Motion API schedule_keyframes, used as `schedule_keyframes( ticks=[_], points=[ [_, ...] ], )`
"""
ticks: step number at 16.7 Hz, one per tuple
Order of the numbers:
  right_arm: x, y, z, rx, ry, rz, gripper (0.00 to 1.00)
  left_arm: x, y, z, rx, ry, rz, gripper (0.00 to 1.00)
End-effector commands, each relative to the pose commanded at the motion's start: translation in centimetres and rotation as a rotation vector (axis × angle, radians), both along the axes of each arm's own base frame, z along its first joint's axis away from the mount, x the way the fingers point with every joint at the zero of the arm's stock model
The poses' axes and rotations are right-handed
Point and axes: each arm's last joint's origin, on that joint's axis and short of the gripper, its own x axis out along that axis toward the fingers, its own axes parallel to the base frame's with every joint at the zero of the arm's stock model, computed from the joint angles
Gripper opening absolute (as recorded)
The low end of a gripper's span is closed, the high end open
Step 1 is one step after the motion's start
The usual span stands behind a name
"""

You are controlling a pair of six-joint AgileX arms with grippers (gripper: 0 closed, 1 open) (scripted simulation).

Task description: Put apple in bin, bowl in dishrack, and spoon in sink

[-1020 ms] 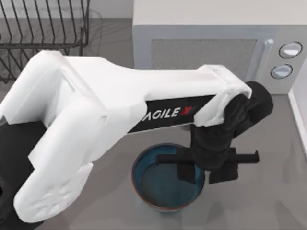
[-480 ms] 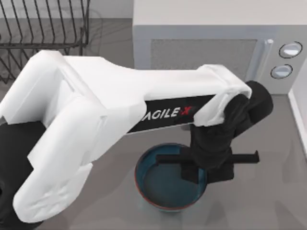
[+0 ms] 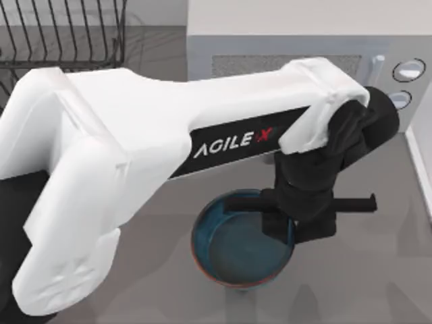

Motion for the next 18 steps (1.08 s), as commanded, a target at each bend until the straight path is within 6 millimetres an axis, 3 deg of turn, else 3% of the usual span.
schedule_keyframes(
  ticks=[5,13,18],
  points=[
    [0.0,0.0,0.0,0.0,0.0,0.0,1.0,-0.2,0.4,5.3,0.004,0.003,0.005,0.0],
    [0.0,0.0,0.0,0.0,0.0,0.0,1.0,-0.2,0.4,5.8,-0.003,0.001,0.028,0.0],
    [0.0,0.0,0.0,0.0,0.0,0.0,1.0,0.7,1.8,8.4,-0.134,-0.054,0.276,0.0]
  ],
)
